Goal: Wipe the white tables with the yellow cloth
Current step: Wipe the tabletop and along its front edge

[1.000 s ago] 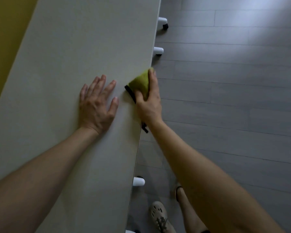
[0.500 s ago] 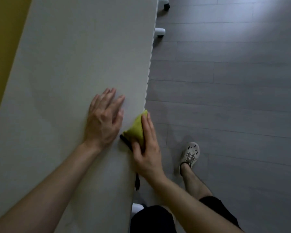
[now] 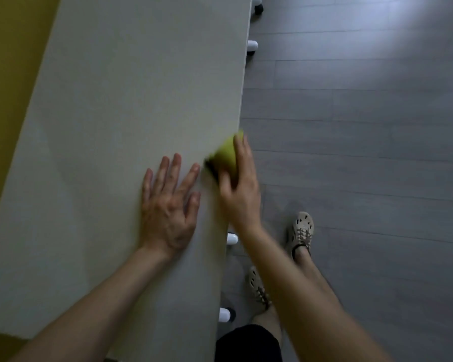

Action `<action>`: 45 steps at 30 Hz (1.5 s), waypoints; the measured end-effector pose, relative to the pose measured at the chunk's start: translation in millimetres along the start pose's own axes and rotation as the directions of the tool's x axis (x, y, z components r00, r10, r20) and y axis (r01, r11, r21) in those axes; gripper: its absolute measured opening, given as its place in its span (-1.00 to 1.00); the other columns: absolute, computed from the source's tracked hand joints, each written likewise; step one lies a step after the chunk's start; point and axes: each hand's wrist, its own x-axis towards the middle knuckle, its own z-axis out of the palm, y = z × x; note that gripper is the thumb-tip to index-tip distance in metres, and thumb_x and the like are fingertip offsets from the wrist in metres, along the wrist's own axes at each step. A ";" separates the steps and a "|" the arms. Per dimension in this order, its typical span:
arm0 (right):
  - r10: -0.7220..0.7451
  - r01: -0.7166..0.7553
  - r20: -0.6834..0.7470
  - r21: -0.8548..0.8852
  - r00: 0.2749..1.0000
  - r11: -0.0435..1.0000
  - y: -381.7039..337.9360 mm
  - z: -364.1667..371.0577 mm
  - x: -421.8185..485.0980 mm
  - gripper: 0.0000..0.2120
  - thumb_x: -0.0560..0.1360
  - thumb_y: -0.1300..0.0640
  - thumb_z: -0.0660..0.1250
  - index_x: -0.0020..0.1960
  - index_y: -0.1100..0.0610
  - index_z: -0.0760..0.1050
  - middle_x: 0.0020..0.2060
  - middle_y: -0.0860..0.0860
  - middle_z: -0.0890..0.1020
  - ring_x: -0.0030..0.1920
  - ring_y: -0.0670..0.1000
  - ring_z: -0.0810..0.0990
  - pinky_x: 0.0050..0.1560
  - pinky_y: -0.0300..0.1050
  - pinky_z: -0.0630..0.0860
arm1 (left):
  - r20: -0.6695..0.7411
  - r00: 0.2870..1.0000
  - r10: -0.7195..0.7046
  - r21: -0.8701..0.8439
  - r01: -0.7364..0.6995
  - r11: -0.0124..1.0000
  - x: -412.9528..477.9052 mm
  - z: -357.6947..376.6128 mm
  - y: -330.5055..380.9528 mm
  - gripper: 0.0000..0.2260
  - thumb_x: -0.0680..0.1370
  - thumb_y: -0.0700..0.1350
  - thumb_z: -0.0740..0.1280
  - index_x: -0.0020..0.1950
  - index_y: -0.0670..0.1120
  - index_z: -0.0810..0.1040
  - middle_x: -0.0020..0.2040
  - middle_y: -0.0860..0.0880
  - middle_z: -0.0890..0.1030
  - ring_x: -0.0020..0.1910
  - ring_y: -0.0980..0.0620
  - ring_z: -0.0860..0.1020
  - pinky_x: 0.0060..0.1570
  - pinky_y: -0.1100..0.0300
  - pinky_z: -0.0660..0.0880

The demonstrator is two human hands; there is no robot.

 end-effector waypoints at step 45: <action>0.226 -0.216 0.173 -0.076 0.959 0.973 20.5 -20.8 -299.1 -0.20 0.60 0.22 0.41 0.71 -0.22 0.20 0.61 -0.10 0.40 0.53 -0.12 0.40 0.51 -0.17 0.37 | 0.504 0.824 -0.259 0.119 0.230 0.966 -186.9 -68.0 -12.5 -0.10 0.58 0.35 0.41 0.75 0.31 -0.07 0.79 -0.02 -0.13 0.77 -0.18 -0.12 0.66 -0.39 0.06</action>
